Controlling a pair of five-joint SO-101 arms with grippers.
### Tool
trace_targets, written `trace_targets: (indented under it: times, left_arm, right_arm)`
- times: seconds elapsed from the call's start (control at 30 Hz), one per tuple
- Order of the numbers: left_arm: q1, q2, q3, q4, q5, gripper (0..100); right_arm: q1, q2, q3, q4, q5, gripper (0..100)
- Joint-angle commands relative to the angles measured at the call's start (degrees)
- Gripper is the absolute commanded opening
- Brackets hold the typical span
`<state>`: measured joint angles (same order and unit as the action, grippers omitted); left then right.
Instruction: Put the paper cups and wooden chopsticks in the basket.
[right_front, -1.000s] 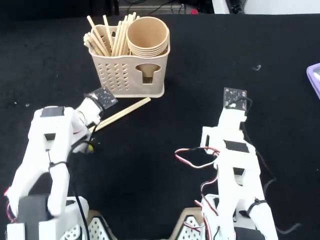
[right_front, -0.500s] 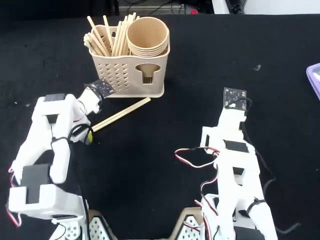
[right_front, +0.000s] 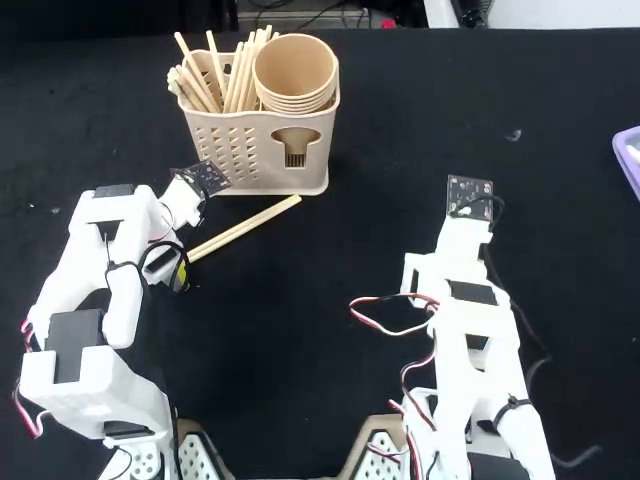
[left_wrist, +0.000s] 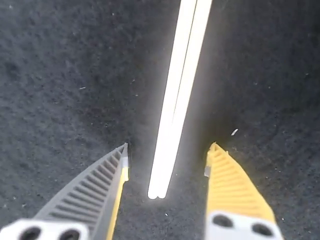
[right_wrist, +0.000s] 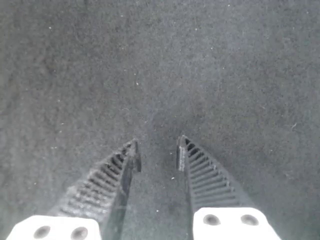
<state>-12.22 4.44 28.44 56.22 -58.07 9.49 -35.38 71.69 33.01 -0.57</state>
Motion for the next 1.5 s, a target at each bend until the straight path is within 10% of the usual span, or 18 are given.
trace_targets:
  times: [0.0,0.9,1.47]
  left_arm:
    - [-0.13,0.00,-1.45,-0.09,-0.44,25]
    - [0.84,-0.88,4.88,7.03,-4.57,11]
    - [5.76,-26.73,20.18,9.49,-5.63,17]
  right_arm:
    - [-0.53,-1.27,-0.13,-1.14,0.09,12.8]
    - [-0.53,-1.27,-0.22,-1.23,0.09,12.8]
    - [-0.62,-1.27,-0.22,-1.23,0.09,12.8]
